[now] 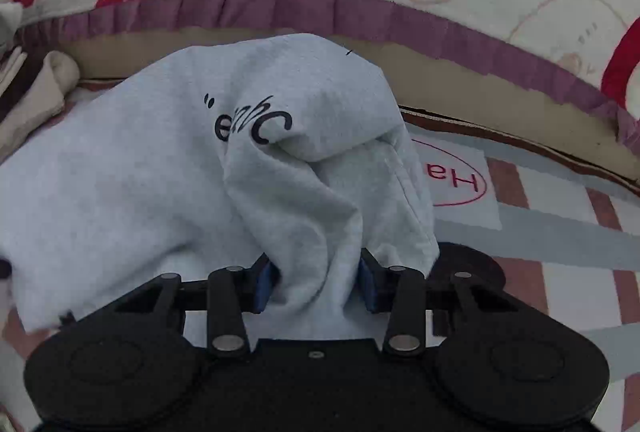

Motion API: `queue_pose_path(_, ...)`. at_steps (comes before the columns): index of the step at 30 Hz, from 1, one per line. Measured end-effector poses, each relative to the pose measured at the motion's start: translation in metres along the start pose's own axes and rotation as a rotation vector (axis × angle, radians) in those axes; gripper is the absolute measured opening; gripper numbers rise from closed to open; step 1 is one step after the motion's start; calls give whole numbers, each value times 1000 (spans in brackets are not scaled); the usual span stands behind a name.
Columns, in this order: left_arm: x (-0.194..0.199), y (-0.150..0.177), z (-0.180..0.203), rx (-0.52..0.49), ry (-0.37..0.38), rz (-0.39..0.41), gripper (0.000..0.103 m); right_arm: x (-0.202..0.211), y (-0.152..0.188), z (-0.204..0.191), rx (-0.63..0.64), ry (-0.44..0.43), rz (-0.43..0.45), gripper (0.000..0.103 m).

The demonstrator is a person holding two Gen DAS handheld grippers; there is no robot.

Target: Fold clothes

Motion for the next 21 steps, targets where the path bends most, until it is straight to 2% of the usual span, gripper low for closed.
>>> queue_pose_path(3, 3, -3, 2, 6, 41, 22, 3, 30, 19, 4, 82, -3, 6, 59)
queue_pose_path(7, 1, -2, 17, -5, 80, 19, 7, 48, 55, 13, 33, -54, -47, 62)
queue_pose_path(8, 0, 1, 21, -7, 99, 19, 21, 49, 64, 11, 35, -58, -56, 62)
queue_pose_path(9, 0, 4, 26, -37, 82, 12, 41, 48, 68, 8, 75, -11, -32, 62)
queue_pose_path(11, -1, 12, 42, -209, -28, 14, 45, 48, 73, 3, 173, 113, 33, 63)
queue_pose_path(13, -4, 20, 59, -325, -61, -6, 46, 47, 76, -9, 306, 216, 88, 63)
queue_pose_path(15, -7, 29, 68, -323, -13, -38, 54, 52, 74, -31, 394, 168, 120, 63)
queue_pose_path(17, -14, 38, 72, -324, 11, -72, 60, 57, 71, -51, 439, 113, 139, 67)
queue_pose_path(18, -18, 42, 74, -346, 4, -86, 67, 54, 73, -59, 451, 88, 131, 69)
queue_pose_path(19, -24, 47, 77, -407, -23, -96, 69, 49, 77, -66, 460, 64, 118, 69)
queue_pose_path(20, -31, 51, 79, -462, -58, -100, 70, 44, 81, -73, 470, 39, 106, 69)
queue_pose_path(21, -36, 49, 77, -480, -104, -81, 65, 37, 86, -77, 483, 28, 110, 67)
Point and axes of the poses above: each gripper's, at about its wrist camera, not at the fingertips, and x roughly against the way its jaws point, z to its right, y to its underside, the point moved 9 cm from there along -x, roughly the way its jaws point, and after that the axes turned 5 degrees about y, right-handed, at the moved point
